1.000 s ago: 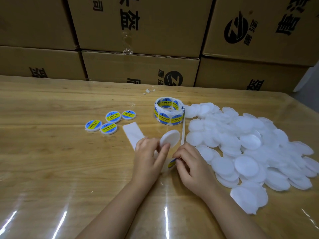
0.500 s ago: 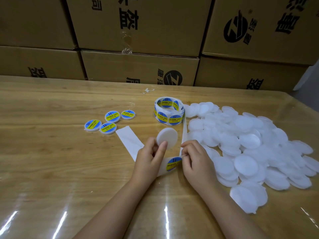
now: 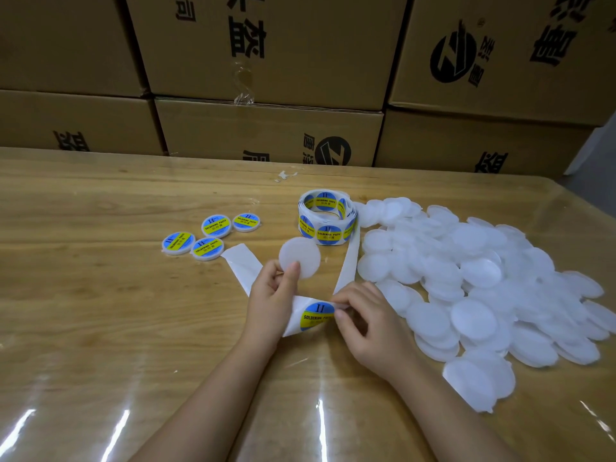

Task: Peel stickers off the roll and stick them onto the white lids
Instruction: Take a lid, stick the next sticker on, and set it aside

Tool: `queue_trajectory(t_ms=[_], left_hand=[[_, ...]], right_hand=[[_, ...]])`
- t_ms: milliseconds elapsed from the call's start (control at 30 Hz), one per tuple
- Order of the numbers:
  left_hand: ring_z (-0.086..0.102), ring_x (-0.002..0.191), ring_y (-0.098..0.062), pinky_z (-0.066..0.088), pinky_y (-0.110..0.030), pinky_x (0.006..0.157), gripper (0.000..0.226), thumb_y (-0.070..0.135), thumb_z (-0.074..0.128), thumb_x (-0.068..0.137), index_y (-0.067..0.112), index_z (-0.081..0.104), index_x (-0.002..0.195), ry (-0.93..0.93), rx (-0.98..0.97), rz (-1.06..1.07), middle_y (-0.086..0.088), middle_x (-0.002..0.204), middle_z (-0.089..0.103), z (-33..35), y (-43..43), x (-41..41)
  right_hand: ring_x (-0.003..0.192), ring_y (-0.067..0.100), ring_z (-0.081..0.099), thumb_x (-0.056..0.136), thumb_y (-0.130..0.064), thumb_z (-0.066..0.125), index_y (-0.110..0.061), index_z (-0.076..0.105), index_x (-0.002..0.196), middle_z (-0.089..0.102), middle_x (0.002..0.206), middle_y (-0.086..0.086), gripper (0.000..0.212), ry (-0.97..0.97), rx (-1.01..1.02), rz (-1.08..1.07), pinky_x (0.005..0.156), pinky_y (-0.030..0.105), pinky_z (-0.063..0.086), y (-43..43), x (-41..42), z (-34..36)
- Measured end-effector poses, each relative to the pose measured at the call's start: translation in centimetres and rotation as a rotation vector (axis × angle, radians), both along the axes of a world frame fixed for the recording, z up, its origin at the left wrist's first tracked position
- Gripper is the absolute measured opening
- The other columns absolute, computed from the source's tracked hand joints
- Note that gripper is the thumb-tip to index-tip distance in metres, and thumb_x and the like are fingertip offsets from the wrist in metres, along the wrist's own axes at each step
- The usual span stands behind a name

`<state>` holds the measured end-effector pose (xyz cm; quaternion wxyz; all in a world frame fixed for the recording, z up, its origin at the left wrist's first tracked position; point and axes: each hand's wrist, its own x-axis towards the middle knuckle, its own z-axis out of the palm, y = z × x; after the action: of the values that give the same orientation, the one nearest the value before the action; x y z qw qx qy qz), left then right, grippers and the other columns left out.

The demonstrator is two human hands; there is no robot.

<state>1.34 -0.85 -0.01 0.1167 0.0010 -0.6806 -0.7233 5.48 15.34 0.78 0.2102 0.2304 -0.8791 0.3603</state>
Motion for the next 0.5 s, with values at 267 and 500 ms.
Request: queue_trajectory(t_ms=[267,500], left_hand=[[0.04,0.063,-0.018,0.037,-0.027,0.06,0.03,0.029,0.058,0.091,0.006,0.051,0.072,0.021,-0.072,-0.099,-0.006,0.064,0.041,-0.02,0.27,0.17],[0.044,0.06,-0.019,0.036,-0.031,0.06,0.027,0.025,0.06,0.091,0.012,0.049,0.07,0.043,-0.2,-0.13,-0.001,0.055,0.039,-0.3,0.78,0.69]], right_hand=[[0.083,0.011,0.055,0.088,-0.009,0.056,-0.013,0.064,0.09,0.06,0.087,-0.01,0.009,-0.005,-0.056,0.05,0.075,0.025,0.045,-0.01,-0.15,-0.35],[0.088,0.01,0.06,0.09,-0.016,0.052,-0.014,0.065,0.092,0.063,0.092,-0.011,0.014,-0.003,-0.138,0.112,0.073,0.029,0.049,-0.36,0.12,-0.22]])
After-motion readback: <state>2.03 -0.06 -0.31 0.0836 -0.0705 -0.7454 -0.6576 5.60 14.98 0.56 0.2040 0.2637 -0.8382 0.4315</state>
